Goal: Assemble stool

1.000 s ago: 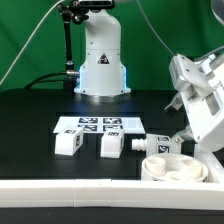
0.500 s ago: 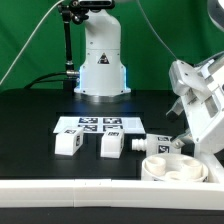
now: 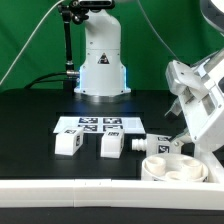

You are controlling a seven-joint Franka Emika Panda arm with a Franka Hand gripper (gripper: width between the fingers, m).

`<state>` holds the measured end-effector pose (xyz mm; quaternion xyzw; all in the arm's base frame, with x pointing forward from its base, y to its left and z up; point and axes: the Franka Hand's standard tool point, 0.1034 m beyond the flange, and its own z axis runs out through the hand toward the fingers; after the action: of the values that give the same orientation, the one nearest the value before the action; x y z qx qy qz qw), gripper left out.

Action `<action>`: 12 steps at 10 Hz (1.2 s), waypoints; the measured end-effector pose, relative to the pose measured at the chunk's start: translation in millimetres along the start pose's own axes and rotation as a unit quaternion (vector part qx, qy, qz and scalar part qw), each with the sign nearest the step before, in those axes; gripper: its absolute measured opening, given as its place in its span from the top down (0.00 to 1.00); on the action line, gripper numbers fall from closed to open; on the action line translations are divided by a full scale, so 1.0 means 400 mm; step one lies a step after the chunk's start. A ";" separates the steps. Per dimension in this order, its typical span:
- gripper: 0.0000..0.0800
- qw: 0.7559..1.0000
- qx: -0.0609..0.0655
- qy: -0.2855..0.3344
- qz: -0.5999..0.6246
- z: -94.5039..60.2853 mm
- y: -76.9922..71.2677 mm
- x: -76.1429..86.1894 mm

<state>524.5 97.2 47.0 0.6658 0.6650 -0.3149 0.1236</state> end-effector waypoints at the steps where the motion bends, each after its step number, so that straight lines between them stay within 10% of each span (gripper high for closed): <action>1: 0.19 1.000 -0.005 0.005 -0.001 0.000 0.002 0.007; 8: 0.19 1.000 -0.002 0.005 0.022 0.009 -0.003 0.009; 12: 0.19 0.997 -0.032 0.046 0.049 0.022 0.010 0.000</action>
Offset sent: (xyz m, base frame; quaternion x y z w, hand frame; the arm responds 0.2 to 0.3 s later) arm -0.0096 -0.0098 -0.0043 0.0033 -0.0232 0.1063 0.9941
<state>526.1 91.7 39.1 0.7074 0.6462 -0.2555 0.1294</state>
